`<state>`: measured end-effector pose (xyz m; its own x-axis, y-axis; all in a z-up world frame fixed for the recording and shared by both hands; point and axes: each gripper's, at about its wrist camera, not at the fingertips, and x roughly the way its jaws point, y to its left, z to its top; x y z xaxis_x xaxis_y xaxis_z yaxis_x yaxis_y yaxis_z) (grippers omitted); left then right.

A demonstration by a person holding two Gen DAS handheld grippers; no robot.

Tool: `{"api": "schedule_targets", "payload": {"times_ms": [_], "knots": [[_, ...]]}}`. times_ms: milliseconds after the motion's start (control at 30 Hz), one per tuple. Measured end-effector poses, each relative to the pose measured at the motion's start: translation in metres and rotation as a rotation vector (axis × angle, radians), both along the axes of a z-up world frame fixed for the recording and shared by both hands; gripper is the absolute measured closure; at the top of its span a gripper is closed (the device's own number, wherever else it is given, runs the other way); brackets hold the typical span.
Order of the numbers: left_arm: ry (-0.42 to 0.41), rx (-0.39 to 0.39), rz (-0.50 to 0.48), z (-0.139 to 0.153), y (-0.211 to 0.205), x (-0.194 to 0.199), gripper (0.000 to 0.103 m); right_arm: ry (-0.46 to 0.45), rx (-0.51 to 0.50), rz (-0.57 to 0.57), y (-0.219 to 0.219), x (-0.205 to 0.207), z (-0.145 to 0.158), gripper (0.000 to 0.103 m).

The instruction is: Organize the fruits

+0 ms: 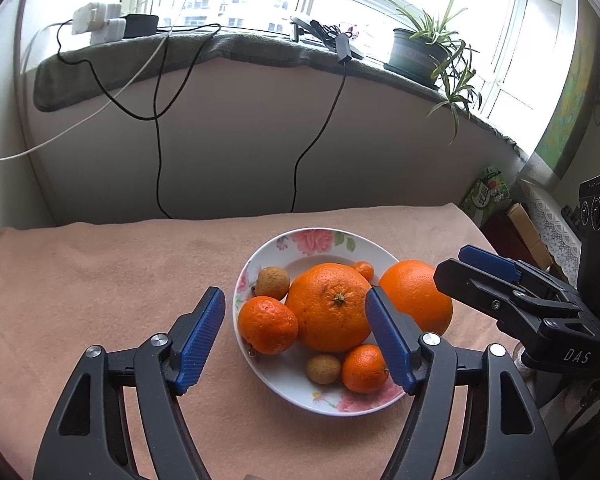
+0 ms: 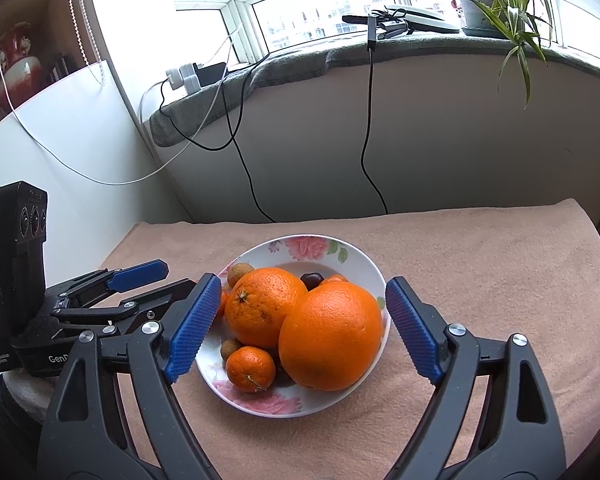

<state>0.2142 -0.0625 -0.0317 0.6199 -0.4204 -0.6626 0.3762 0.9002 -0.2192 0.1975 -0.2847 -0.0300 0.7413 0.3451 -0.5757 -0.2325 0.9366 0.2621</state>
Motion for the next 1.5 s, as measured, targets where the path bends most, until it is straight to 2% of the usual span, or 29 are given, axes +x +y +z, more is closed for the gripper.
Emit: {"api": "schedule_targets", "payload": {"times_ms": [133,333,433,933,1500], "knots": [[-0.025,0.007,0.015,0.005,0.003,-0.012,0.03,-0.01,0.012,-0.005,-0.002,-0.009,0.003,0.01],[-0.064,0.015,0.04,0.012,0.006,-0.034,0.03,-0.029,-0.003,-0.011,-0.004,-0.026,0.007,0.007],[-0.081,0.021,0.054,0.014,0.007,-0.044,0.026,-0.04,0.001,-0.02,-0.006,-0.035,0.009,0.003],[-0.128,0.039,0.124,0.021,0.016,-0.085,0.02,-0.059,-0.036,-0.037,-0.005,-0.072,0.008,0.003],[-0.135,0.043,0.142,0.023,0.019,-0.104,0.02,-0.047,-0.024,-0.036,-0.005,-0.08,0.005,0.003]]}}
